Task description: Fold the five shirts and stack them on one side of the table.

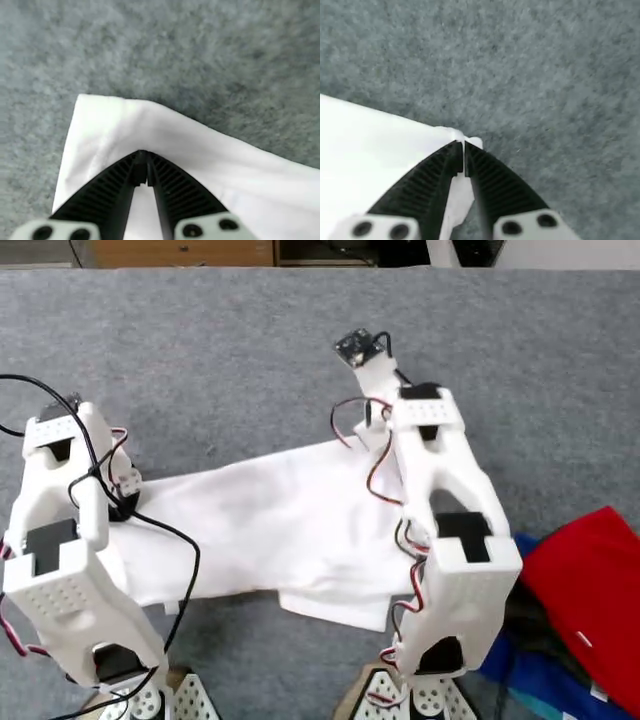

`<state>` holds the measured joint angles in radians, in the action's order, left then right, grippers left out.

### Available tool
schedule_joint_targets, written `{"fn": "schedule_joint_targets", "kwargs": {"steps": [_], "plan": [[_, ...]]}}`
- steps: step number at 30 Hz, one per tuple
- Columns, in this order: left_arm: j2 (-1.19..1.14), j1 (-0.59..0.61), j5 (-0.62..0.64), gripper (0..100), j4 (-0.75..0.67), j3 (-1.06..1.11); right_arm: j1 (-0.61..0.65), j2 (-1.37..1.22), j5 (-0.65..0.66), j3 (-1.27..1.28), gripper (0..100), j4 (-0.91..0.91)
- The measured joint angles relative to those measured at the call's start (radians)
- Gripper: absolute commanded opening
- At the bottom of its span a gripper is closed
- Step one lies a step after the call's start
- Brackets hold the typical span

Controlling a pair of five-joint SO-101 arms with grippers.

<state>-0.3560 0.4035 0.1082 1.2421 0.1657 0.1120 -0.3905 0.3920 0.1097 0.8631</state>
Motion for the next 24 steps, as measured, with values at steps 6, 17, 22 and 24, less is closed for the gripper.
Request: {"fn": "schedule_joint_targets", "kwargs": {"steps": [6,17,22,24], "plan": [[-0.014,0.026,-0.002,2,0.123,-0.157,0.009,0.0,0.011,-0.198,1.9,0.189],[-0.014,0.031,-0.003,2,0.371,-0.439,0.08,0.133,0.13,-0.399,2.3,0.677],[-0.014,0.035,-0.061,2,0.411,-0.442,0.095,0.261,0.215,-0.301,14.6,0.833],[-0.014,0.051,-0.071,2,0.413,-0.442,0.101,0.321,0.245,-0.216,19.1,0.858]]}}
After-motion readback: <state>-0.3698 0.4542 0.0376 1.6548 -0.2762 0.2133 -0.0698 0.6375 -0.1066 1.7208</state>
